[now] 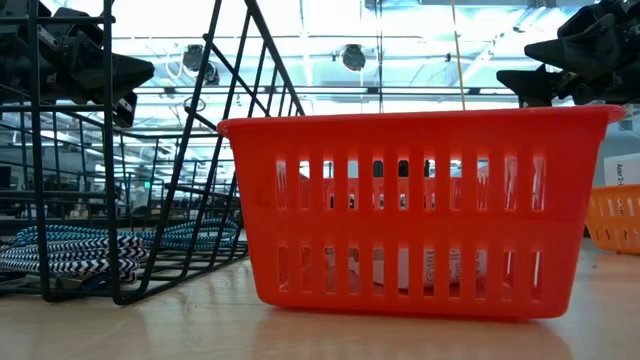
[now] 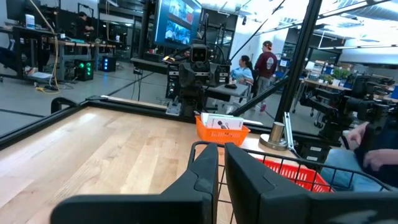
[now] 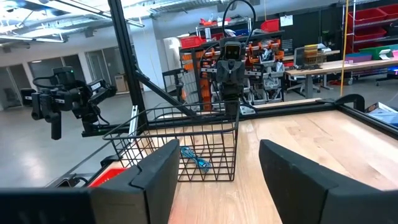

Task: Pick and place items into bin
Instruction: Return to Home Position

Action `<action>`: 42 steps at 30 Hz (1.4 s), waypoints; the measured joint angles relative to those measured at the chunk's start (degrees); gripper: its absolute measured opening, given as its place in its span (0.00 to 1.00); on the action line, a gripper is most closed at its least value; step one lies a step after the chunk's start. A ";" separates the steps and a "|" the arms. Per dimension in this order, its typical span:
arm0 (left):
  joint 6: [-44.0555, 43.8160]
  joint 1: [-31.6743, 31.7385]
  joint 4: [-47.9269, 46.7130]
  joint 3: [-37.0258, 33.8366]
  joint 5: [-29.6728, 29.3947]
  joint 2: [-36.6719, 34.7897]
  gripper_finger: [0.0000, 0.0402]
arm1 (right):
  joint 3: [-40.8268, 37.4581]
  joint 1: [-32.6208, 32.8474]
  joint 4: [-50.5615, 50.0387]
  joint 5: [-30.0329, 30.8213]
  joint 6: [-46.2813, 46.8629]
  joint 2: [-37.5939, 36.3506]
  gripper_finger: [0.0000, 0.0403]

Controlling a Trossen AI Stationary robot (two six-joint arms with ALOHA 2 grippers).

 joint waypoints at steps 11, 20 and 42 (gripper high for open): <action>0.00 0.00 0.00 0.00 0.00 0.00 0.08 | 0.00 0.00 0.00 0.00 0.02 0.00 0.54; 0.00 0.00 0.00 0.00 0.00 0.00 0.08 | 0.00 0.00 -0.02 0.00 0.00 0.00 0.53; -0.02 0.00 0.02 0.00 0.00 -0.02 0.08 | -0.02 0.01 -0.01 0.00 0.00 0.00 0.53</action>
